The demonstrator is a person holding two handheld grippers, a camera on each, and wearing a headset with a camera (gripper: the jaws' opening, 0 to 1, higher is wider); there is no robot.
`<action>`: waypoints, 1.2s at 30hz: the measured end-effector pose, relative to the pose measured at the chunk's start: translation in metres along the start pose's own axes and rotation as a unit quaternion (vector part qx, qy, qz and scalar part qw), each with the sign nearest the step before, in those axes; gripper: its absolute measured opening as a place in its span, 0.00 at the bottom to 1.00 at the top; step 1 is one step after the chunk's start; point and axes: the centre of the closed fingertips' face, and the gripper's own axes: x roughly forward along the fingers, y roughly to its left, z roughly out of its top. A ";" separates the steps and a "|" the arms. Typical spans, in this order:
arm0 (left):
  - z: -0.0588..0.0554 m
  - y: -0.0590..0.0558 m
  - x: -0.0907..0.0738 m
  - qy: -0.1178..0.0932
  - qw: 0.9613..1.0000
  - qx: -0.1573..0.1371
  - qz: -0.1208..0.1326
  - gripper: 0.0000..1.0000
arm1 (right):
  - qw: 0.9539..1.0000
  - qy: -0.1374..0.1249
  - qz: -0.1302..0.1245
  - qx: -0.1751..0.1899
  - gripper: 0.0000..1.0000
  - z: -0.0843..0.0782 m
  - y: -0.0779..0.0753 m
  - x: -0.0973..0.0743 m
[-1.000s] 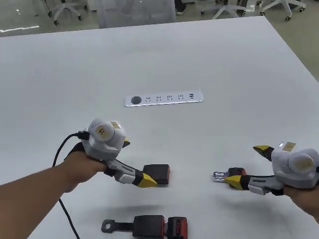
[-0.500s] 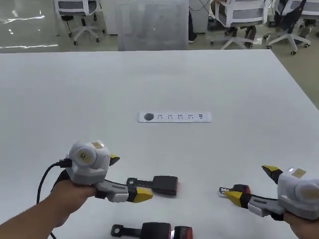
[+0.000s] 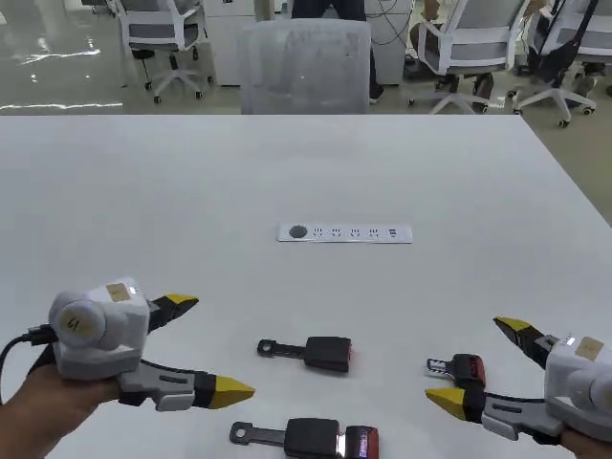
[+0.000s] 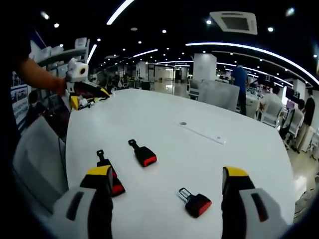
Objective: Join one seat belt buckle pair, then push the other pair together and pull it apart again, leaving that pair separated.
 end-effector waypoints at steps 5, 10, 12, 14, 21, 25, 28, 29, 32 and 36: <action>0.006 -0.006 -0.032 -0.002 1.000 0.031 -0.003 1.00 | 1.000 -0.004 0.027 -0.010 0.93 0.004 0.011 -0.020; -0.002 -0.008 -0.046 -0.002 1.000 0.027 -0.004 1.00 | 0.999 0.005 0.038 -0.019 0.95 -0.001 0.017 -0.034; -0.010 -0.011 -0.048 0.002 1.000 0.023 -0.005 1.00 | 0.999 0.011 0.044 -0.016 0.96 -0.005 0.018 -0.038; -0.017 -0.016 -0.049 0.004 1.000 0.021 -0.006 1.00 | 0.999 0.012 0.046 -0.017 0.96 -0.006 0.021 -0.042; -0.036 -0.025 -0.053 0.003 1.000 0.002 -0.006 1.00 | 0.999 0.000 0.039 0.001 0.97 -0.006 0.032 -0.047; -0.039 -0.030 -0.056 -0.024 0.999 -0.023 0.000 1.00 | 0.999 -0.011 0.031 0.018 0.97 -0.003 0.038 -0.046; -0.049 -0.030 -0.052 -0.011 0.999 -0.031 0.001 1.00 | 0.999 -0.006 0.030 0.018 0.97 -0.006 0.043 -0.043; -0.049 -0.030 -0.052 -0.011 0.999 -0.031 0.001 1.00 | 0.999 -0.006 0.029 0.019 0.97 -0.007 0.043 -0.043; -0.042 -0.026 -0.051 -0.032 0.998 -0.048 0.016 1.00 | 0.999 -0.022 0.019 0.040 0.97 -0.005 0.044 -0.041; -0.047 -0.027 -0.044 -0.033 0.998 -0.052 0.019 1.00 | 0.998 -0.027 0.014 0.052 0.97 -0.008 0.048 -0.037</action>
